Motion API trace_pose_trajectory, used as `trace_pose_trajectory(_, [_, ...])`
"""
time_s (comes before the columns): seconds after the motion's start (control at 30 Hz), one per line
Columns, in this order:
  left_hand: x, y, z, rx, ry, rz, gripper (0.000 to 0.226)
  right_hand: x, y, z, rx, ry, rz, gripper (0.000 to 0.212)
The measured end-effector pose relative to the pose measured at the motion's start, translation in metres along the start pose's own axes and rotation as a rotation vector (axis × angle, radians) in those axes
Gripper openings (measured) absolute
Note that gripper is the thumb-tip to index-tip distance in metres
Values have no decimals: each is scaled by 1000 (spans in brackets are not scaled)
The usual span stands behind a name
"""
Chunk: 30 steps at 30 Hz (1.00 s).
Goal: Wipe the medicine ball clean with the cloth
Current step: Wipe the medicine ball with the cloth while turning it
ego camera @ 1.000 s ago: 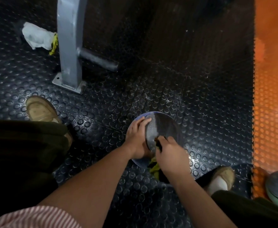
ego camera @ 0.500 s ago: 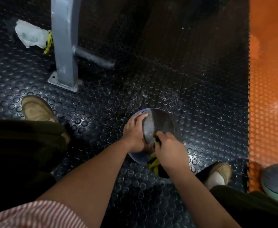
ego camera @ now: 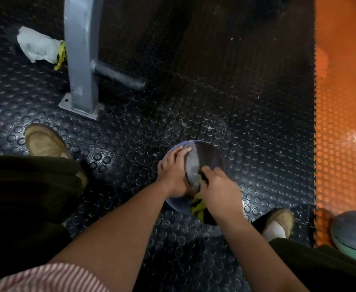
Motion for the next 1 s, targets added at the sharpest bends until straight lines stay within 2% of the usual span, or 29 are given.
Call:
trace_pose_trajectory(0.2, [-3,0,2,8,-52,-6,115,-10,23,-1,13,-12,-64,32])
trace_pose_trajectory(0.27, [-4,2,2,7,-42,-21,118,-2,12,-1,9,2,-28,33])
trace_pose_trajectory(0.37, [-1,3,-1,8,-17,14,109,8,-20,-2,-15,3,46,32])
trace_pose_trajectory(0.5, [3,3,-3,20,36,0,104,11,-37,-4,-1,-29,9,31])
trace_pose_trajectory(0.63, [7,2,1,21,20,-38,119,2,2,-5,75,17,-60,27])
trace_pose_trajectory(0.8, [3,5,6,21,-49,-46,120,-10,22,-6,37,-5,-165,24])
trace_pose_trajectory(0.93, [4,5,3,26,-44,-44,127,-4,15,-7,34,-17,-126,24])
trace_pose_trajectory(1.0, [4,6,1,42,0,-49,122,2,8,-11,41,-32,-69,26])
Point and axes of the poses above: each hand's wrist, its own y-axis away from the middle knuckle, its own x-axis out of the back of the hand, z = x × y, the point moved 4 cm from there along -y, towards the middle knuckle, and after that the axes turned 8 degrees about x, right-handed, at the moved point
